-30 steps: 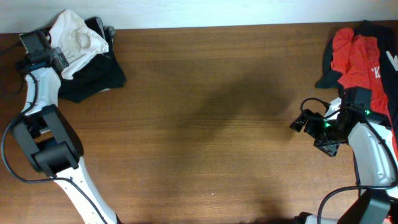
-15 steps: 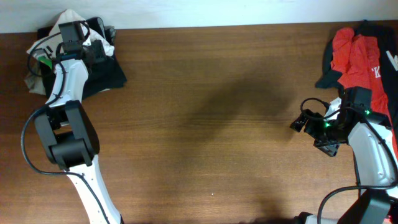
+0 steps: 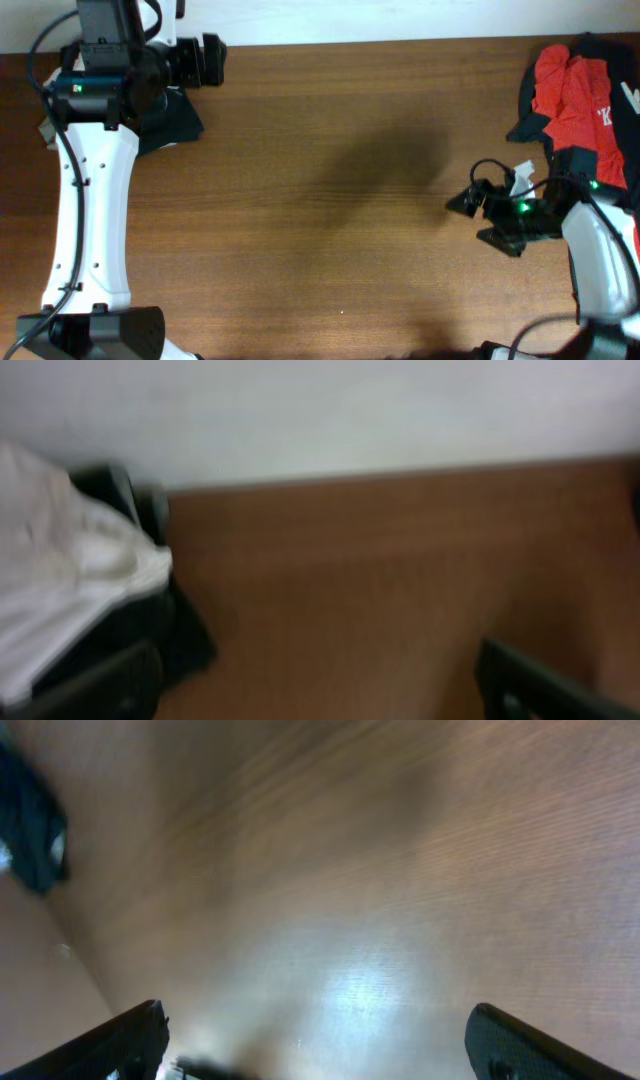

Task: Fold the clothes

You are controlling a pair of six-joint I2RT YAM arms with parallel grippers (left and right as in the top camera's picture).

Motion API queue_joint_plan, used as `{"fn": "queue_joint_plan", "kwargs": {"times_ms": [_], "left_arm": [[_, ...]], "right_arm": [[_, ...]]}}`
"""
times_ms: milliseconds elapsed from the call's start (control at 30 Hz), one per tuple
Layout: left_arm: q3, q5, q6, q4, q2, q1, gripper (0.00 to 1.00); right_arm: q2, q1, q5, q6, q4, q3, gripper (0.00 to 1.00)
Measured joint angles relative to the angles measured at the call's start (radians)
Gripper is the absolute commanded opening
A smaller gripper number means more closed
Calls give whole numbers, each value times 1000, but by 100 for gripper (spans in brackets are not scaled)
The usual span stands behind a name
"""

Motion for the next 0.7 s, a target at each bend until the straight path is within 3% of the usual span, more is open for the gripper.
{"fn": "queue_joint_plan", "kwargs": {"times_ms": [133, 233, 300, 433, 567, 633, 700], "left_arm": [[0, 0, 0, -61, 1, -1, 99], [0, 0, 0, -65, 2, -1, 99], [0, 0, 0, -65, 2, -1, 99], [0, 0, 0, -65, 2, -1, 99], [0, 0, 0, -65, 2, -1, 99], [0, 0, 0, -65, 2, -1, 99], [0, -1, 0, -65, 2, -1, 99]], "right_arm": [[-462, 1, -35, -92, -169, 0, 99], [-778, 2, -47, -53, -188, 0, 99], [-876, 2, -48, -38, -197, 0, 99], [-902, 3, 1, -38, -232, 0, 99], [-1036, 169, 126, -42, 0, -31, 99], [-1150, 343, 257, -44, 205, -135, 99], [-1249, 393, 352, -45, 410, -299, 99]]}}
